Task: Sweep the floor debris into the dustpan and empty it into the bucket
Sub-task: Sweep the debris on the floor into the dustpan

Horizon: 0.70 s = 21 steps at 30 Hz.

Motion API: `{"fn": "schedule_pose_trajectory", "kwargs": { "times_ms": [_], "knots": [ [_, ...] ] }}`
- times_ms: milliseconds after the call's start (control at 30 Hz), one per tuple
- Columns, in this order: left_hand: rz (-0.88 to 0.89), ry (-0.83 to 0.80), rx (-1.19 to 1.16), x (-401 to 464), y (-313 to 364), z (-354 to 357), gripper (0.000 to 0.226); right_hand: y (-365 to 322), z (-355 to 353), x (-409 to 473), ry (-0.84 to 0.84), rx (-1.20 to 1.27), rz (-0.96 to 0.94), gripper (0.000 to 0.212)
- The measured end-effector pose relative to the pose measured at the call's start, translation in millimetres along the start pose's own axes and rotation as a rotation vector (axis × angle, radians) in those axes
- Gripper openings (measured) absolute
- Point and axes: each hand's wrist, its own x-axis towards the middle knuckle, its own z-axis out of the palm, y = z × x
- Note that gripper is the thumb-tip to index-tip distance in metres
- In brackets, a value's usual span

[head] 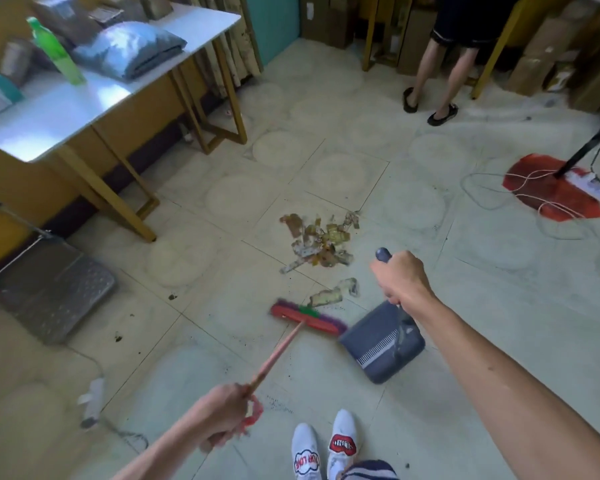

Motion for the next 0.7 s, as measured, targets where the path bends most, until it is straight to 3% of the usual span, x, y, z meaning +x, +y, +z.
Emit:
{"fn": "schedule_pose_trajectory", "kwargs": {
  "times_ms": [167, 400, 500, 700],
  "knots": [
    [0.041, -0.025, 0.126, 0, 53, 16, 0.032, 42, -11, -9, 0.01, 0.059, 0.114, 0.018],
    [0.005, 0.005, 0.097, 20, 115, 31, 0.029, 59, -24, -11, -0.013, 0.13, 0.186, 0.011],
    [-0.019, 0.022, 0.148, 18, 107, 17, 0.042, 57, -22, -10, -0.031, 0.154, 0.19, 0.014],
    [-0.045, -0.05, -0.026, 18, 84, 25, 0.045, 51, -16, -7, -0.027, 0.217, 0.189, 0.019]
  ]
}}
